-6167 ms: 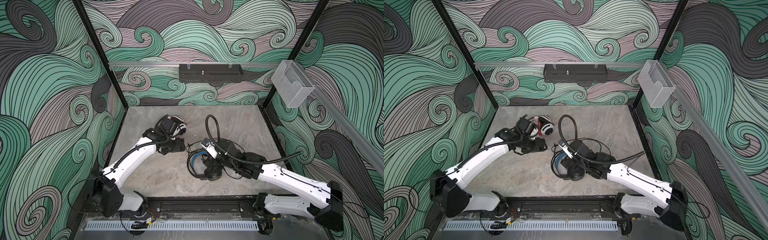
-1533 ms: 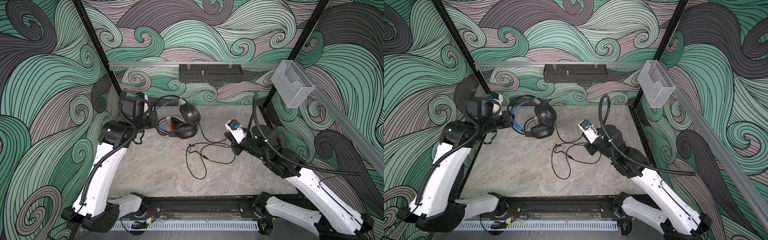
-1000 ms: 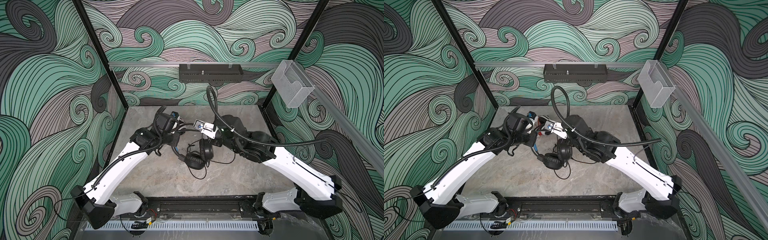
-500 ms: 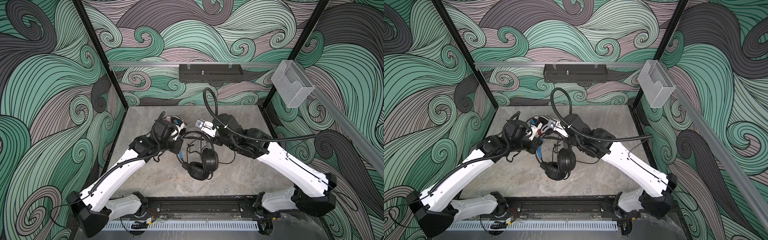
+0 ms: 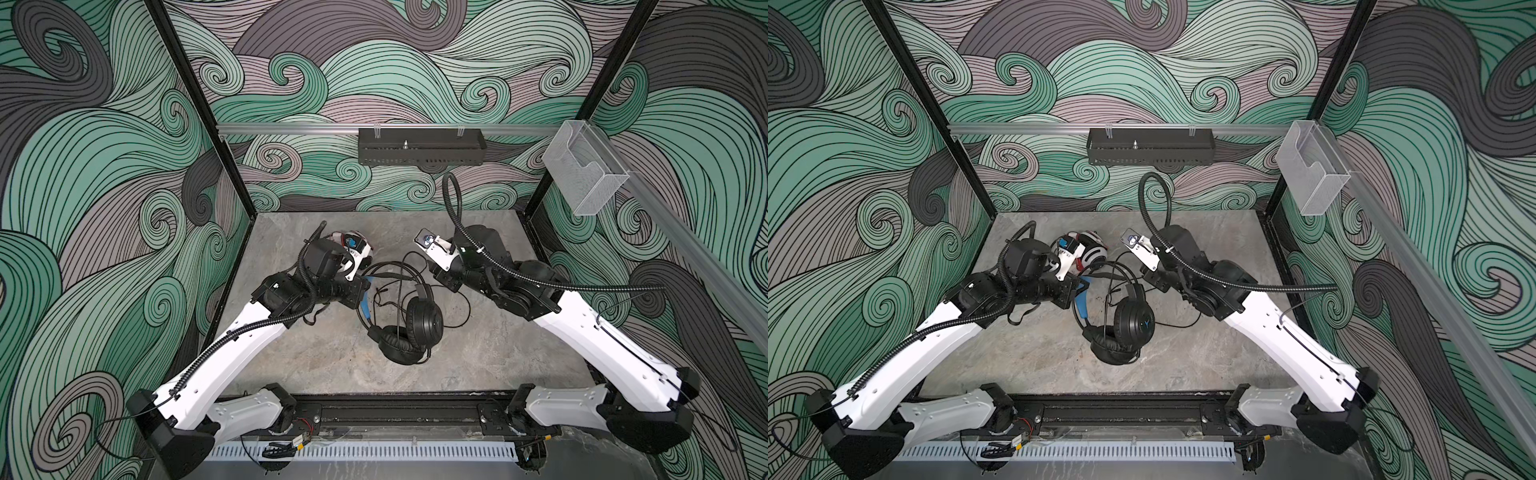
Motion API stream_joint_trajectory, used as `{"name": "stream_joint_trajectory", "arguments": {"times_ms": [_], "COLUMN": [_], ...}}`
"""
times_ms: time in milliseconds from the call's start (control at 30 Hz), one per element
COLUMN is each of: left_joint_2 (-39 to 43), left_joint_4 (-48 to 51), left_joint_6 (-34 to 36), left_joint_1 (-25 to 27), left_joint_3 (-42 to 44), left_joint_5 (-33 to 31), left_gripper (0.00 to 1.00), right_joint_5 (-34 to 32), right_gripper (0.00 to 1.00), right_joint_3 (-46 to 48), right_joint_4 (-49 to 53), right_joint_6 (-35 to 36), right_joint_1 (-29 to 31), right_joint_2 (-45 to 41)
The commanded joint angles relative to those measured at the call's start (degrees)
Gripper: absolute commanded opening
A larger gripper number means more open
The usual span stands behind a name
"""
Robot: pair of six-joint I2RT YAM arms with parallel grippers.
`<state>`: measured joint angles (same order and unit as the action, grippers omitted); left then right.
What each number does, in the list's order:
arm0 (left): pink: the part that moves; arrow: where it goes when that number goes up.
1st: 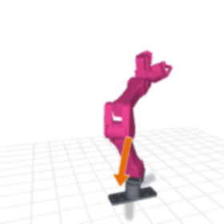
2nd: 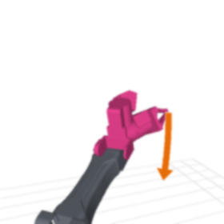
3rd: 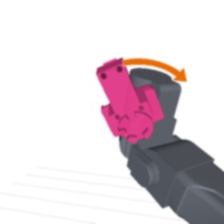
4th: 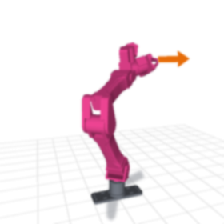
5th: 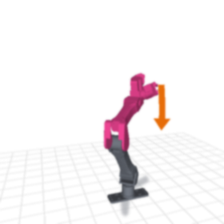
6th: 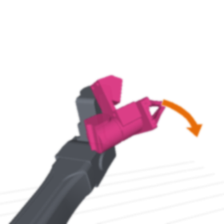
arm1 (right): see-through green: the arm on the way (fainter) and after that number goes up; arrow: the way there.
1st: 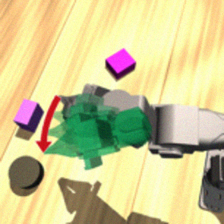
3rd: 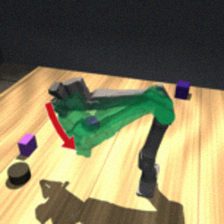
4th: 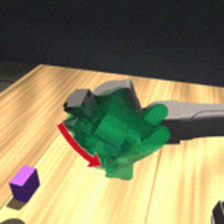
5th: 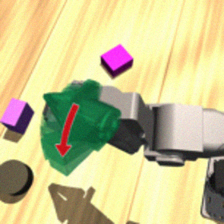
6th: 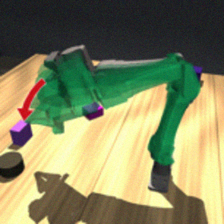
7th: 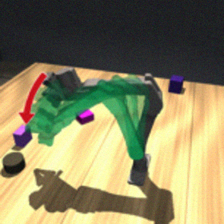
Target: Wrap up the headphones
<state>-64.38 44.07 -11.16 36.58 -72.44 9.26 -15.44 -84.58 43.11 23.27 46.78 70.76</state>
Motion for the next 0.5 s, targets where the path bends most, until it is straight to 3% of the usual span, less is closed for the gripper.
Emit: {"name": "stream_joint_trajectory", "arguments": {"times_ms": [0,233,467], "left_joint_2": [1.5,-0.3,-2.5], "left_joint_4": [1.0,8.8,14.1], "left_joint_6": [-1.3,0.1,0.3], "left_joint_1": [0.3,0.6,0.9], "left_joint_3": [-6.4,-17.3,-26.1], "left_joint_5": [2.9,2.4,2.4], "left_gripper": [0.00,0.00,0.00], "right_joint_5": [9.5,22.4,40.6], "right_gripper": [0.53,0.61,0.66], "right_joint_3": [3.9,14.9,16.8], "right_joint_4": [-6.6,-21.9,-34.9], "right_joint_6": [-4.5,-10.4,-21.6], "right_joint_1": [-2.8,-9.6,-13.8], "right_joint_2": [-3.4,-10.0,-6.0]}}
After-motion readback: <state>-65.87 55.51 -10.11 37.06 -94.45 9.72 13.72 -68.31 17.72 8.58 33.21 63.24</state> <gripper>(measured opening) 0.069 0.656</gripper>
